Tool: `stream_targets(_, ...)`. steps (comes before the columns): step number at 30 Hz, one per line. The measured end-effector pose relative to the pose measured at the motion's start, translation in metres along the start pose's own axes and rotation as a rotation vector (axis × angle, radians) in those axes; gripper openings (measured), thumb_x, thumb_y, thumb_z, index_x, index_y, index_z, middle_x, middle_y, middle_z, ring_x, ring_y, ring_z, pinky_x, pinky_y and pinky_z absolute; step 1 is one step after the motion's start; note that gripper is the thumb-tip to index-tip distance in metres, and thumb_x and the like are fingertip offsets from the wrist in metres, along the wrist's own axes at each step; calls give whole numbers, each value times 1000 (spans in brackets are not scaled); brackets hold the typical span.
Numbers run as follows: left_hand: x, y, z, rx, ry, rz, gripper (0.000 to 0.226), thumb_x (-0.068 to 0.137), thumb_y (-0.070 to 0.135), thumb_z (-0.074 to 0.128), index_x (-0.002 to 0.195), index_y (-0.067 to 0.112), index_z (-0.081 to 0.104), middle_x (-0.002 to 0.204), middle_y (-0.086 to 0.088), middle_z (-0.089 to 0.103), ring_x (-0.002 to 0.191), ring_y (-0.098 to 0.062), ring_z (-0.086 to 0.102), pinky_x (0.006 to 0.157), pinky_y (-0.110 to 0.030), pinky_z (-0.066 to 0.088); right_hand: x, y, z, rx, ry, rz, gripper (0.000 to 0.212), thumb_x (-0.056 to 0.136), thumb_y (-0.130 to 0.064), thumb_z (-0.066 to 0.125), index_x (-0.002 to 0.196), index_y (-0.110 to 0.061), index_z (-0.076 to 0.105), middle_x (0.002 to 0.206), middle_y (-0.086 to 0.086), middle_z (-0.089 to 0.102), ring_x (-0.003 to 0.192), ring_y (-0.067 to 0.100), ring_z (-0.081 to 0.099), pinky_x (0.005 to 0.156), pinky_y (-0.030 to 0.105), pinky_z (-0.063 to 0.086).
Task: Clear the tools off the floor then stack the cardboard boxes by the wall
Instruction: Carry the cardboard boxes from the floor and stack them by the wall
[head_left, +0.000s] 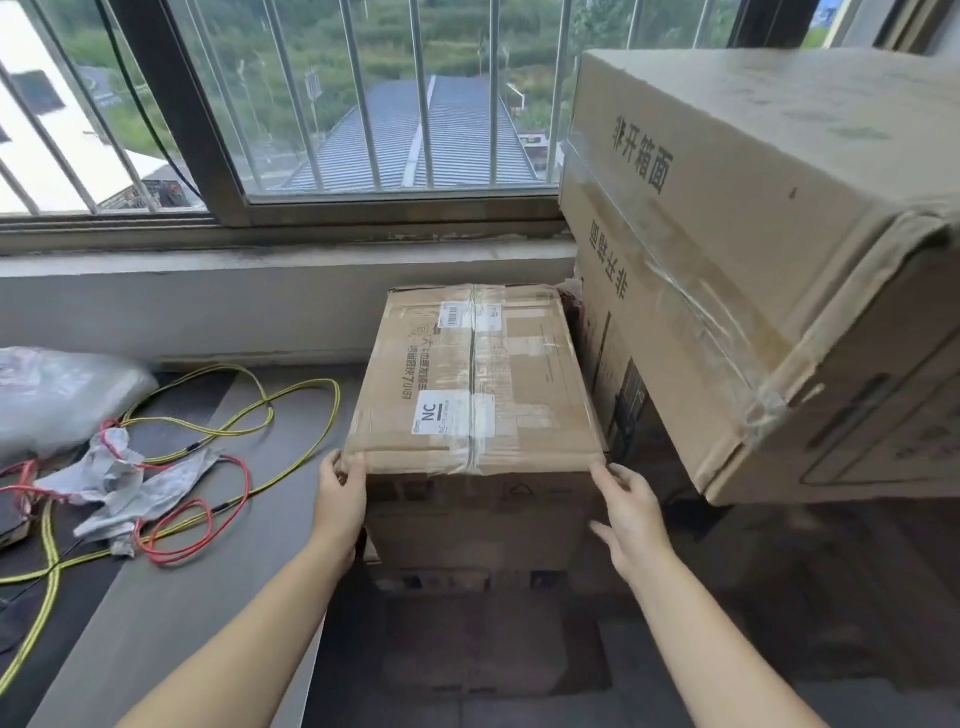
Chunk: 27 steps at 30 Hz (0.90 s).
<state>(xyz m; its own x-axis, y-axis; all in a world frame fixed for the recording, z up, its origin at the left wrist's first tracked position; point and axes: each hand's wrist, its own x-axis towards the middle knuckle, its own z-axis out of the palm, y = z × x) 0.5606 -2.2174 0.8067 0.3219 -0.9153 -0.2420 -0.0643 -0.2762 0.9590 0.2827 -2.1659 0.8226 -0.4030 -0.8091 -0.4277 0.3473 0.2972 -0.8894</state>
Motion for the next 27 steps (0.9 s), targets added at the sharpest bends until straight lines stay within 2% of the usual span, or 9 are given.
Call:
stream_targets(3,-39,2,-15,126,-42,197,49,97,23,48,143,14,30,142,1,38,133,-17,35,110,-35,30,-45,12,-27,-183,-53,-126,39,93,-26,56,130,-21,46,141,-1,41,127,11,40,108,40,33)
stream_targets(7,-108,-16,-42,260,-348,380,52,88,34,55,136,33,35,136,12,39,114,5,44,101,-25,33,-129,54,-78,-548,-41,-323,41,90,-30,57,129,-33,43,134,-13,43,130,5,38,103,24,31)
stream_targets(10,-152,-36,-64,299,-596,474,52,80,42,56,128,51,40,136,21,48,125,5,44,102,-26,37,-207,87,-113,-726,-18,-327,56,82,-50,49,134,-44,31,134,-33,30,127,-10,28,102,17,24)
stream_targets(13,-191,-55,-75,365,-791,532,50,77,56,58,121,67,38,130,32,47,125,5,45,102,-26,38,-279,123,-142,-815,28,-243,57,77,-64,42,128,-60,17,134,-46,11,124,-24,14,104,16,21)
stream_targets(15,-215,-67,-74,403,-907,578,52,75,64,59,121,70,36,131,34,46,124,6,46,103,-23,40,-321,145,-157,-857,133,-223,61,72,-79,32,129,-67,12,136,-48,7,125,-27,7,105,16,21)
stream_targets(18,-252,-80,-60,430,-1106,666,53,78,74,48,128,63,35,133,33,45,122,7,47,101,-12,37,-381,169,-178,-830,367,-207,70,62,-93,23,126,-76,1,134,-54,8,124,-29,8,98,4,17)
stream_targets(21,-294,-91,-34,425,-1266,690,54,78,74,47,129,62,35,133,32,47,120,6,49,99,-11,38,-433,184,-195,-699,561,-132,59,75,-75,41,116,-82,-2,132,-52,15,118,-34,12,97,5,21)
stream_targets(24,-345,-103,-5,422,-1421,699,55,76,68,55,127,65,36,132,31,48,121,4,50,100,-17,40,-479,205,-220,-548,802,-150,58,73,-64,51,115,-81,16,134,-38,30,116,-33,24,96,0,22)
stream_targets(27,-408,-121,17,431,-1588,721,57,72,51,55,123,68,36,130,33,48,120,8,49,96,-8,38,-534,229,-252,-448,982,-115,57,65,-71,46,115,-80,21,125,-53,34,116,-32,27,91,-7,19)
